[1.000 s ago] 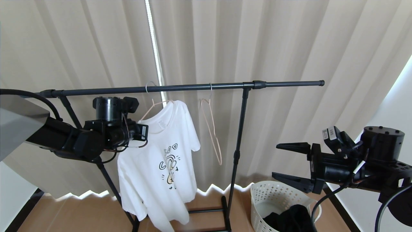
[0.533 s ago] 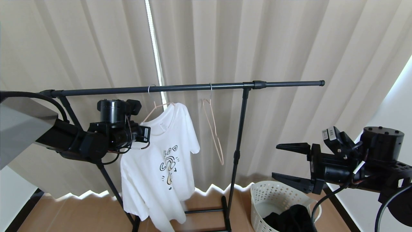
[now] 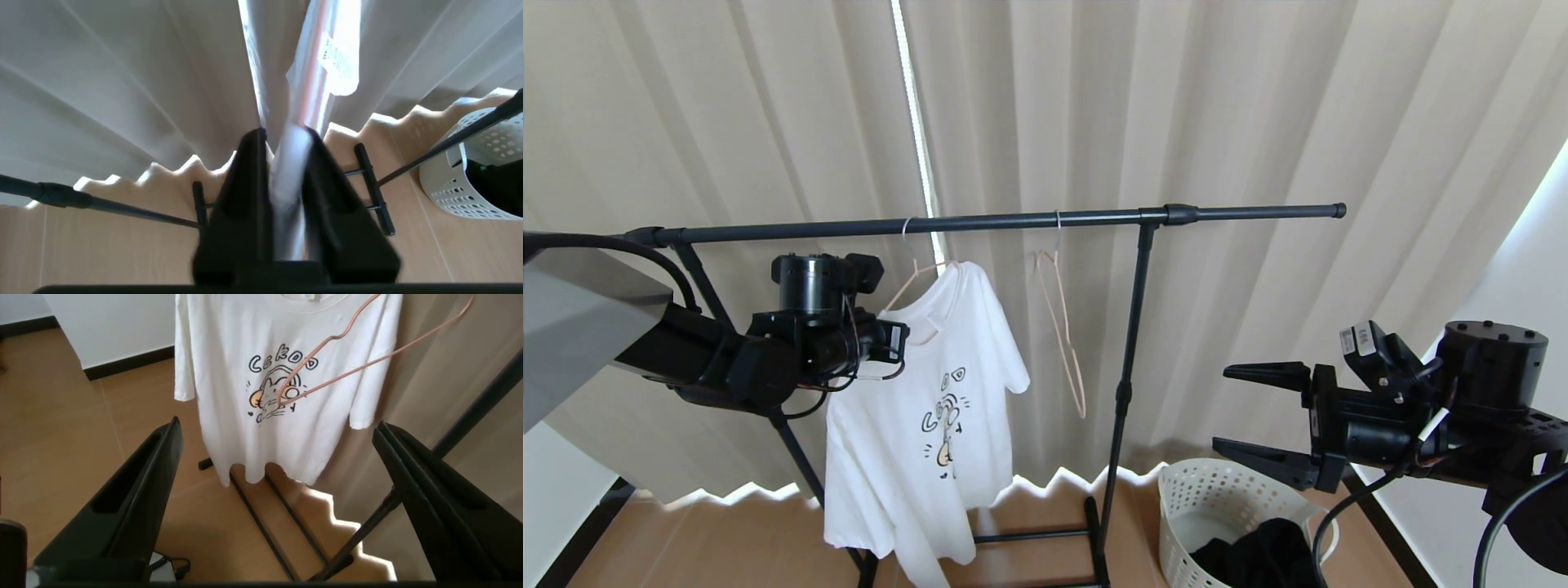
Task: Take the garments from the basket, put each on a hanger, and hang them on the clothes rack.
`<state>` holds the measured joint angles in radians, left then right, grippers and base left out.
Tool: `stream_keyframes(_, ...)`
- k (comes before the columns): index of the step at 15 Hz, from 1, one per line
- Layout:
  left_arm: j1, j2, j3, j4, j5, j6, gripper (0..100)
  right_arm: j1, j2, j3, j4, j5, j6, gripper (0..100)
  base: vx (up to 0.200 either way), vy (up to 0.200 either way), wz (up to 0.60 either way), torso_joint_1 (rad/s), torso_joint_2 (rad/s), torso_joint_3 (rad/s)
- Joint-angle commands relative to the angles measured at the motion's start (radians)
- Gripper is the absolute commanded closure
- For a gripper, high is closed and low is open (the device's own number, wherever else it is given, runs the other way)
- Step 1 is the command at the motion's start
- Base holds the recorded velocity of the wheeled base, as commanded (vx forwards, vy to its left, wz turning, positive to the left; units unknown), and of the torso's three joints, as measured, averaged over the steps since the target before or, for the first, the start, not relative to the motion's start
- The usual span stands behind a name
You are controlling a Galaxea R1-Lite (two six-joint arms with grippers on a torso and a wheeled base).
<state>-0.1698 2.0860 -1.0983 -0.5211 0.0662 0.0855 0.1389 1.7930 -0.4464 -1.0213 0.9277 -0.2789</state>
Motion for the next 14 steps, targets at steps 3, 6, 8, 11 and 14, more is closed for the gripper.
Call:
stream_keyframes(3,0.001,-0.046,0.037,0.004,0.004,0.002,0,0.001,-0.012,0.003,0.000,0.000,0.000,0,0.000,0.000,0.00,0.000,0.00,0.000)
stream_keyframes(6,0.007,-0.176,0.124,0.007,0.021,0.005,0,-0.001,-0.072,0.005,0.000,-0.010,0.001,0,0.000,0.000,0.00,0.000,0.00,0.000)
stream_keyframes(8,0.012,-0.280,0.199,0.012,0.021,0.005,0,0.001,-0.138,0.021,0.007,-0.067,0.004,0,0.000,0.000,0.00,0.000,0.00,0.000)
stream_keyframes(11,0.029,-0.526,0.423,0.004,0.014,0.005,0,0.007,-0.270,0.109,0.015,-0.228,0.009,0,0.000,0.000,0.00,0.000,0.00,0.000)
stream_keyframes(14,0.036,-0.724,0.584,0.006,0.009,0.010,0,0.007,-0.426,0.238,0.017,-0.343,0.107,0,0.000,0.000,0.00,0.000,0.00,0.000)
